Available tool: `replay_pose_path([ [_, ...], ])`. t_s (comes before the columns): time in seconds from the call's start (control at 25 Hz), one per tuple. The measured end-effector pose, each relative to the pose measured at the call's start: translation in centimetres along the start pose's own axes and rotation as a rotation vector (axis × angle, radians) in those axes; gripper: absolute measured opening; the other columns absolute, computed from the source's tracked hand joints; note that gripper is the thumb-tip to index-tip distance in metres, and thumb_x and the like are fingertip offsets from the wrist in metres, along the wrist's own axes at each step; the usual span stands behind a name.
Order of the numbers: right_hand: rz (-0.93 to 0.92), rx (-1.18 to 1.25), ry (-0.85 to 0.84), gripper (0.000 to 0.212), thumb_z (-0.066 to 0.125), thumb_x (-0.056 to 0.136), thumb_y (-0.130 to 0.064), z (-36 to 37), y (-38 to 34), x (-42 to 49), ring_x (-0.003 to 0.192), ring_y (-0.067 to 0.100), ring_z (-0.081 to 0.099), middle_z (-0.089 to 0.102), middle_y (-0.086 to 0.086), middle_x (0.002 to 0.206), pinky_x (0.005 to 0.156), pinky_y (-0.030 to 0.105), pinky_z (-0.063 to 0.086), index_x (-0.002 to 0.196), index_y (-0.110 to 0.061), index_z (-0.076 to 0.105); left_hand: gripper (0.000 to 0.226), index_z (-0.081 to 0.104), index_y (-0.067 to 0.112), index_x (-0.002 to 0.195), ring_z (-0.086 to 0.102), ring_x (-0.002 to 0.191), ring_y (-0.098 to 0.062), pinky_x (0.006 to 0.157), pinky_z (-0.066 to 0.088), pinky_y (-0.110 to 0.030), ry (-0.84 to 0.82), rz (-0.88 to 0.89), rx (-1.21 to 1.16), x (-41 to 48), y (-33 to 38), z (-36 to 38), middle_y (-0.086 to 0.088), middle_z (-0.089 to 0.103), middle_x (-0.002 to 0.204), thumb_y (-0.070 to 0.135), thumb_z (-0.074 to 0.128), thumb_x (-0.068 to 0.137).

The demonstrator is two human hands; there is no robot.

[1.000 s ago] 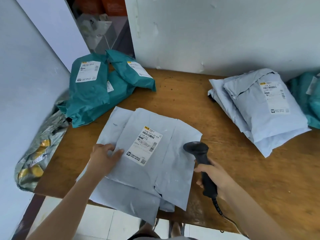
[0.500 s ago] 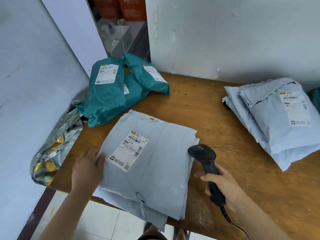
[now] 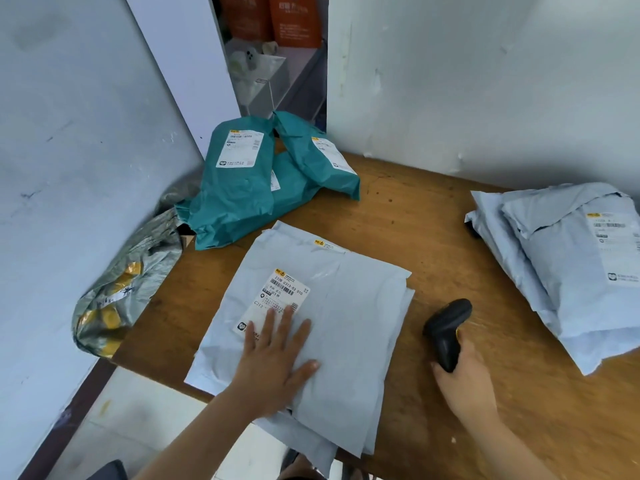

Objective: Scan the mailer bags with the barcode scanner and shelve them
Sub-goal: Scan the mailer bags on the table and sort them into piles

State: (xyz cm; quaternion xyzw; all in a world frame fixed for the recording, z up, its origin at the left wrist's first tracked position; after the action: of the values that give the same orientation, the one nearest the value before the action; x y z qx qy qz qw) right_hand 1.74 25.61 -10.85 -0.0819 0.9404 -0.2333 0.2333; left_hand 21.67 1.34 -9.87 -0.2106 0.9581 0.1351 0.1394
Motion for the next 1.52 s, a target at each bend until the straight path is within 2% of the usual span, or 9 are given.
replay_pose_path([
  [0.08, 0.057, -0.058, -0.035, 0.078, 0.069, 0.085, -0.017, 0.5, 0.3, 0.3, 0.12, 0.036, 0.051, 0.05, 0.019, 0.134, 0.095, 0.044, 0.048, 0.149, -0.007, 0.026, 0.093, 0.006, 0.034, 0.151, -0.009, 0.149, -0.023, 0.117, -0.017, -0.037, 0.054, -0.115, -0.175, 0.1, -1.4, -1.2, 0.007, -0.014, 0.157, 0.083, -0.008, 0.074],
  [0.2, 0.058, -0.232, 0.076, 0.068, 0.065, 0.087, -0.024, 0.3, -0.7, -0.2, 0.122, 0.039, 0.044, 0.049, 0.021, 0.132, 0.101, 0.047, 0.04, 0.144, -0.003, 0.034, 0.083, 0.023, 0.021, 0.149, 0.014, 0.147, -0.029, 0.12, 0.007, -0.046, 0.251, -0.507, -0.416, 0.9, -6.4, -4.2, -0.006, 0.012, 0.16, 0.068, 0.043, 0.085],
  [0.32, -0.139, -0.114, 0.317, 0.041, 0.066, 0.087, -0.019, -0.2, -4.1, -2.3, 0.11, 0.036, 0.051, 0.057, 0.019, 0.117, 0.094, 0.046, 0.042, 0.123, -0.003, 0.054, 0.1, 0.037, 0.012, 0.141, 0.048, 0.126, -0.037, 0.106, 0.039, -0.054, 0.017, -0.814, -0.771, 2.3, -11.4, -4.1, -0.016, 0.045, 0.143, 0.064, 0.074, 0.064],
  [0.48, 0.26, 0.521, -0.171, 0.052, 0.074, 0.078, -0.044, 3.0, -7.6, -3.9, 0.097, 0.018, 0.054, 0.058, 0.001, 0.106, 0.085, 0.031, 0.042, 0.11, -0.012, 0.048, 0.058, 0.064, 0.015, 0.106, 0.067, 0.095, -0.035, 0.095, 0.049, -0.055, -0.096, -0.763, -1.226, 3.8, -11.0, -4.0, -0.011, 0.073, 0.099, 0.042, 0.082, 0.058],
  [0.64, 0.464, 0.95, -0.406, 0.047, 0.087, 0.067, -0.015, 5.8, -8.5, -3.7, 0.088, 0.027, 0.071, 0.075, 0.01, 0.1, 0.069, 0.033, 0.056, 0.108, -0.002, 0.066, 0.045, 0.067, 0.01, 0.11, 0.069, 0.096, -0.037, 0.095, 0.049, -0.053, -0.301, -0.707, -1.401, 4.2, -9.2, -2.7, -0.017, 0.074, 0.098, 0.025, 0.08, 0.069],
  [1.04, 0.458, 0.875, -0.618, 0.038, 0.083, 0.066, 0.003, 8.6, -11.6, -4.8, 0.081, 0.027, 0.073, 0.077, 0.012, 0.09, 0.066, 0.033, 0.058, 0.101, 0.0, 0.07, 0.062, 0.068, 0.001, 0.105, 0.072, 0.085, -0.035, 0.087, 0.055, -0.05, -0.215, -0.783, -1.241, 1.5, -13.9, -3.6, -0.018, 0.075, 0.09, 0.03, 0.089, 0.054],
  [1.16, 0.447, 0.756, -0.356, 0.059, 0.085, 0.065, -0.023, 7.9, -12.8, -4.0, 0.103, 0.031, 0.064, 0.066, 0.016, 0.116, 0.085, 0.04, 0.054, 0.111, 0.002, 0.059, 0.068, 0.06, 0.004, 0.12, 0.065, 0.088, -0.024, 0.083, 0.053, -0.036, -0.024, -0.762, -1.149, 1.5, -15.5, -5.9, -0.009, 0.069, 0.086, 0.043, 0.082, 0.068],
  [1.32, 0.144, 0.385, 0.062, 0.084, 0.071, 0.081, -0.032, 2.3, -16.2, -0.8, 0.139, 0.032, 0.032, 0.034, 0.013, 0.15, 0.111, 0.048, 0.032, 0.148, -0.008, 0.027, 0.06, 0.051, 0.007, 0.126, 0.054, 0.095, -0.024, 0.074, 0.044, -0.034, 0.637, -0.817, -1.149, 5.0, -19.3, -14.1, -0.012, 0.06, 0.107, 0.034, 0.075, 0.079],
  [1.52, 0.134, 0.416, -0.081, 0.062, 0.063, 0.089, -0.021, 0.7, -20.7, 3.2, 0.07, 0.011, 0.056, 0.059, 0.0, 0.087, 0.066, 0.035, 0.053, 0.143, -0.013, 0.035, 0.1, 0.049, 0.006, 0.128, 0.06, 0.111, -0.033, 0.09, 0.052, -0.043, 0.448, -0.743, -1.023, 14.2, -20.2, -18.1, -0.011, 0.059, 0.125, 0.069, 0.075, 0.055],
])
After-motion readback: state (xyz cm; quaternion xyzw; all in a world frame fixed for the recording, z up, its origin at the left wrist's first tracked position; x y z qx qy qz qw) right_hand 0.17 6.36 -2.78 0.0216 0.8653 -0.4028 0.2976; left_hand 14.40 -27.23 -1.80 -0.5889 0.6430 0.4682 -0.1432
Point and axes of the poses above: each hand's wrist, its own x-axis towards the middle knuckle, its own z-axis out of the palm, y = z × x, the point moved 5 cm from there along x, towards the middle knuckle
